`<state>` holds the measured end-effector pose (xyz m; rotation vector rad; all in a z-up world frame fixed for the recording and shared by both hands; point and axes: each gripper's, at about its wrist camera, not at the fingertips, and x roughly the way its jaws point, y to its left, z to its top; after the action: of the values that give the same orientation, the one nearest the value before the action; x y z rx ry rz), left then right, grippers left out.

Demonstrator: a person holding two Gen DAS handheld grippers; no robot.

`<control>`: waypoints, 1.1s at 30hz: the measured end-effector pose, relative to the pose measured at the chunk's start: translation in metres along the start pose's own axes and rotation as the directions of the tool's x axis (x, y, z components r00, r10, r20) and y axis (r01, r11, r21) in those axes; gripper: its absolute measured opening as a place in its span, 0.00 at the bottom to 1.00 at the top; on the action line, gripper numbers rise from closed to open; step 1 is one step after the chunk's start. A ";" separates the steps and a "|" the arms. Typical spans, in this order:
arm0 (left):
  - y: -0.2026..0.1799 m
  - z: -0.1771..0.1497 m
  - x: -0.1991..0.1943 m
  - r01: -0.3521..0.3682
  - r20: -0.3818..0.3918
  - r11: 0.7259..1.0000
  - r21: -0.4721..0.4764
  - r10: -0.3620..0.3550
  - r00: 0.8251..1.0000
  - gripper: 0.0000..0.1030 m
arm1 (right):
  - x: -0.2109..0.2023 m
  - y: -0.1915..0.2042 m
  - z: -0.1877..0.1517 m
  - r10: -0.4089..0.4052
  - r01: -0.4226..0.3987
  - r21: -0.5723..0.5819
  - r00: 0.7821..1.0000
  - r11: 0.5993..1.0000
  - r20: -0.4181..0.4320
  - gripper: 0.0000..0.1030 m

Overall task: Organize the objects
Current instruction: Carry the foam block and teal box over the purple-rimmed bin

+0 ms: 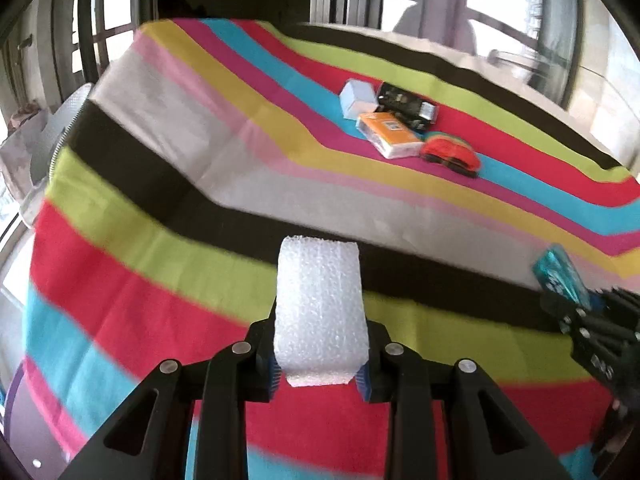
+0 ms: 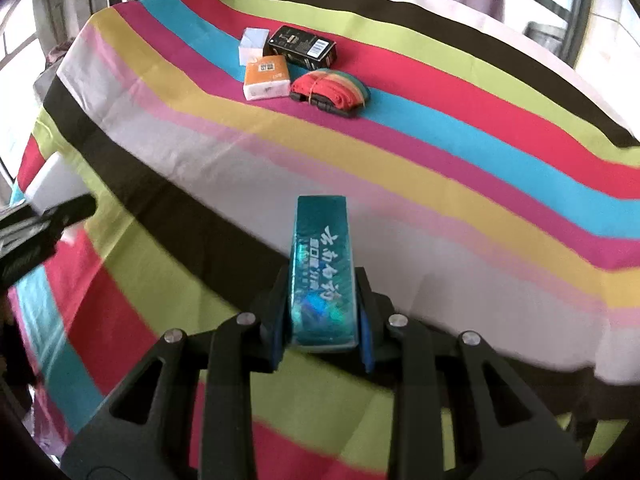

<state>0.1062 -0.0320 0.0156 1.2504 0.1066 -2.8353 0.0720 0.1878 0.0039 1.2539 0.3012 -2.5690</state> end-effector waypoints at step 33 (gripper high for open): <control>0.066 -0.118 -0.127 0.030 0.041 0.995 -0.099 -0.026 0.999 0.29 | -0.087 0.129 -0.067 0.087 -0.073 -0.246 0.995 0.966 0.046 0.32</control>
<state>0.2828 -0.0872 0.0268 1.1822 0.2630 -2.8373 0.2146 0.0991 0.0238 1.0807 0.5265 -2.4068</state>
